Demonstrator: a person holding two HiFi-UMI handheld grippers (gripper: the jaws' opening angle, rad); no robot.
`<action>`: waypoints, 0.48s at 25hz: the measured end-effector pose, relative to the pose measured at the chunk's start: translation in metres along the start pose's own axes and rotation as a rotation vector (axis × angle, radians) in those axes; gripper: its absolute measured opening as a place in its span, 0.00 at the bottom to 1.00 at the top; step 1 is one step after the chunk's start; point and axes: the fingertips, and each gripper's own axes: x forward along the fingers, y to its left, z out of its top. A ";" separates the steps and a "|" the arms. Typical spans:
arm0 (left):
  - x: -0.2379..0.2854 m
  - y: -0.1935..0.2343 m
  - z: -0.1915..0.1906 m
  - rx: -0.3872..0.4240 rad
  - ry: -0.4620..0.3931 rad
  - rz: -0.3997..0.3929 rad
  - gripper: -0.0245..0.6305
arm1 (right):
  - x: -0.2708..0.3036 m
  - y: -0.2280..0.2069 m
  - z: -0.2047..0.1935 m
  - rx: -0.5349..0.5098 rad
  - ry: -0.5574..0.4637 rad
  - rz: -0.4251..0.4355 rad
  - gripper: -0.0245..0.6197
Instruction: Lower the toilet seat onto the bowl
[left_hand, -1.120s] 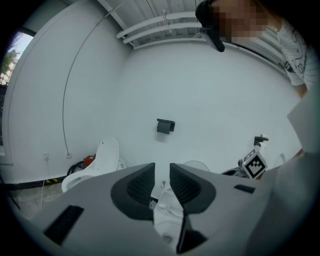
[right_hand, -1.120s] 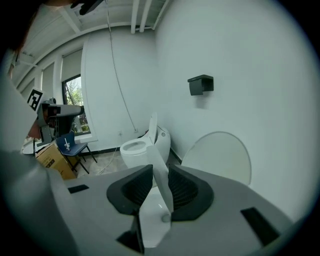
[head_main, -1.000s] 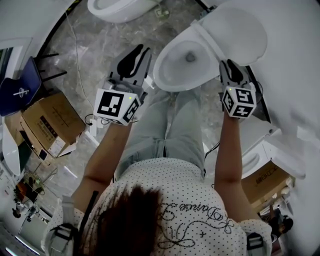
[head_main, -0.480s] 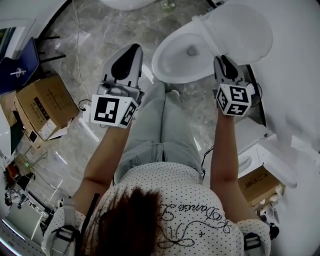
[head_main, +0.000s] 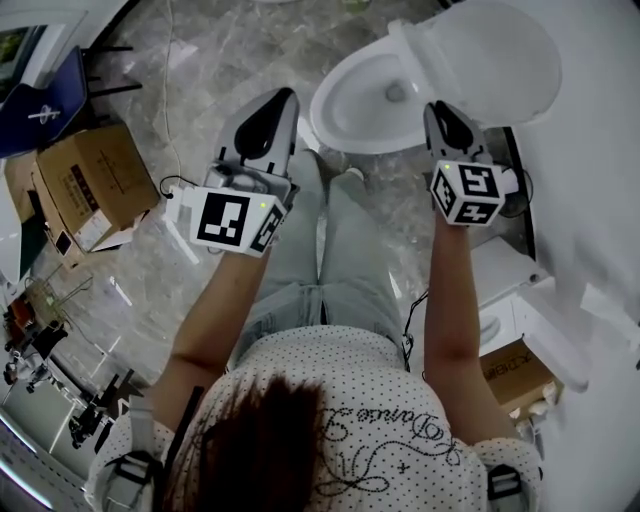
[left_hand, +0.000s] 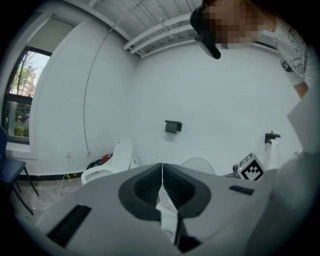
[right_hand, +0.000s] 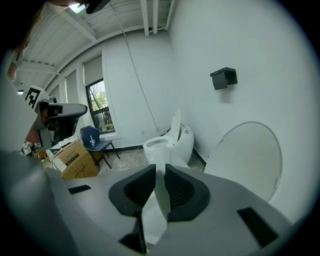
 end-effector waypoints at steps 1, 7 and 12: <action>0.000 0.001 -0.002 -0.001 0.002 -0.002 0.05 | 0.001 0.003 -0.002 -0.005 0.001 0.000 0.15; -0.004 0.014 -0.018 -0.017 0.025 -0.048 0.05 | 0.009 0.025 -0.010 -0.056 0.025 -0.038 0.15; -0.006 0.029 -0.028 -0.019 0.056 -0.105 0.05 | 0.013 0.034 -0.019 -0.041 0.059 -0.066 0.17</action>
